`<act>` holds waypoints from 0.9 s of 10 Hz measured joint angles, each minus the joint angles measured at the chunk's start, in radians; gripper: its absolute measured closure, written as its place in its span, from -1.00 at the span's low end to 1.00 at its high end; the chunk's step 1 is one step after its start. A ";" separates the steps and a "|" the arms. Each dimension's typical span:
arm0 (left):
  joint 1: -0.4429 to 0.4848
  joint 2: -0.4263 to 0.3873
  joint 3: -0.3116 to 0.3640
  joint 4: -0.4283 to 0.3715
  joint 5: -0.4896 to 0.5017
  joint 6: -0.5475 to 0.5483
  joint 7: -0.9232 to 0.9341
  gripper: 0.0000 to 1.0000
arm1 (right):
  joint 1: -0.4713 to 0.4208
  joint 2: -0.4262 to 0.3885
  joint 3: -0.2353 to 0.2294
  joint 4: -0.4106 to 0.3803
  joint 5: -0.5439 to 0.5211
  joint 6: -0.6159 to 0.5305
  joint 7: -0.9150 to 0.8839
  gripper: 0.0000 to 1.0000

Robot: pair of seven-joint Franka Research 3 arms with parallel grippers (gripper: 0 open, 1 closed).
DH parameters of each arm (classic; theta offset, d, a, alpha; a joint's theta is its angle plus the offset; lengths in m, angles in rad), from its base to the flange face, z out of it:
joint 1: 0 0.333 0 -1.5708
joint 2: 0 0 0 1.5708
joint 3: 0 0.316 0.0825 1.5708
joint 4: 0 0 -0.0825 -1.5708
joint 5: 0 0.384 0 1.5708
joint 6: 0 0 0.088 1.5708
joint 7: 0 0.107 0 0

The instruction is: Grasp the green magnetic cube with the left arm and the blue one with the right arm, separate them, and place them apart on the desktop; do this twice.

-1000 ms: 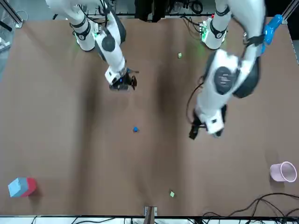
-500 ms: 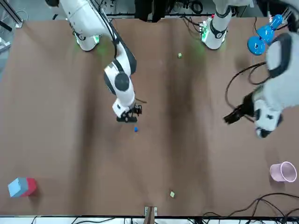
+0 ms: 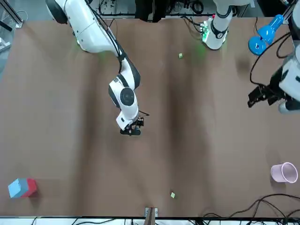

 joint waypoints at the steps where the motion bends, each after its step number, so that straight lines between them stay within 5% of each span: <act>1: -0.009 -0.014 -0.006 -0.011 0.004 -0.034 -0.036 -1.00 | 0.000 0.011 -0.001 0.001 -0.003 0.009 -0.001 -0.61; 3: -0.018 -0.023 -0.023 -0.019 0.005 -0.059 -0.164 -1.00 | 0.000 0.018 -0.002 0.008 -0.007 0.011 -0.002 -0.41; 6: -0.017 -0.027 -0.040 -0.024 0.006 -0.084 -0.186 -1.00 | 0.000 0.022 -0.004 0.013 -0.062 0.042 -0.006 0.54; 9: -0.003 -0.027 -0.041 -0.025 0.030 -0.083 -0.151 -1.00 | -0.001 0.024 -0.008 0.027 -0.074 0.061 -0.007 0.53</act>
